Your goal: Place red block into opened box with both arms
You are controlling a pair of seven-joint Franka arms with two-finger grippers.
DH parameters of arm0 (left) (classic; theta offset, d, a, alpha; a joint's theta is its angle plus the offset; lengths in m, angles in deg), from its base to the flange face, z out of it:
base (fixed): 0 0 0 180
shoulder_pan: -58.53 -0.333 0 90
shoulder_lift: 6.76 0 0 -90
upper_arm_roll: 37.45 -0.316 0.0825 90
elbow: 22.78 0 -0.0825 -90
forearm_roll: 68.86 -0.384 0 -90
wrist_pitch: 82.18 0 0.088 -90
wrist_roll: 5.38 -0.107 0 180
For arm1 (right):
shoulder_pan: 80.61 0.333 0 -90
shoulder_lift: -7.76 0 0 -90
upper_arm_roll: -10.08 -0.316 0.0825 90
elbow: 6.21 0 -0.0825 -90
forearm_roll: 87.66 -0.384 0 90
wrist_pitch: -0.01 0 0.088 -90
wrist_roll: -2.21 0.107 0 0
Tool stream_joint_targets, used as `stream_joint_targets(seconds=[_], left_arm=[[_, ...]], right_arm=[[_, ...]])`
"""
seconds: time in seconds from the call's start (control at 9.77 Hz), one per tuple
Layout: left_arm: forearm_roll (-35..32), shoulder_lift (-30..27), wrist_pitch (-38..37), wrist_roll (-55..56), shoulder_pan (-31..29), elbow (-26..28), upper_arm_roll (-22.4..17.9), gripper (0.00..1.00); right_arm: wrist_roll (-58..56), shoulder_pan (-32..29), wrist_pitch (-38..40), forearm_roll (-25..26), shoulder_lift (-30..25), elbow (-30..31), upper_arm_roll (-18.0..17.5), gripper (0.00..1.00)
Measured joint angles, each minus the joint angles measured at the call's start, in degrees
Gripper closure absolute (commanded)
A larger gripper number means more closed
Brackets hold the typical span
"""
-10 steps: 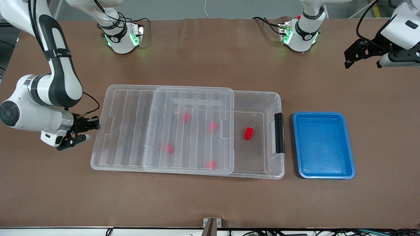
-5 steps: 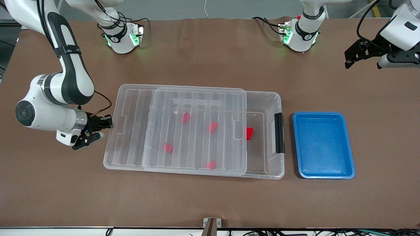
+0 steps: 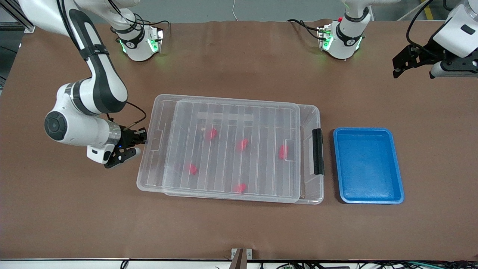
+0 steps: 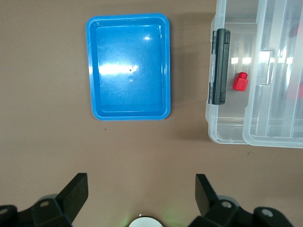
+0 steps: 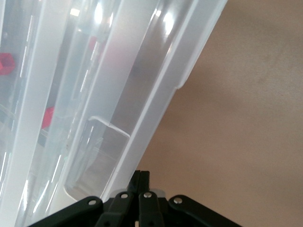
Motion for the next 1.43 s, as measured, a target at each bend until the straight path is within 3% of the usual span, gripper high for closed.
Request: stream_joint_targets(seconds=[1.02, 1.13, 1.23, 1.43], left_arm=[[0.0, 0.0, 0.2, -0.2, 0.2, -0.3, 0.2, 0.00], [0.0, 0.0, 0.2, -0.2, 0.2, -0.3, 0.2, 0.00], [0.0, 0.0, 0.2, -0.2, 0.2, -0.3, 0.2, 0.00], [0.0, 0.0, 0.2, -0.2, 0.2, -0.3, 0.2, 0.00]], right_arm=[[6.3, 4.7, -2.3, 0.0, 0.3, 0.0, -0.1, 0.97], [7.0, 4.8, -2.3, 0.0, 0.3, -0.1, -0.1, 0.71], [7.3, 4.7, -1.9, 0.0, 0.2, -0.6, 0.0, 0.02], [11.3, 2.5, 1.6, 0.3, -1.3, -3.2, 0.8, 0.00]])
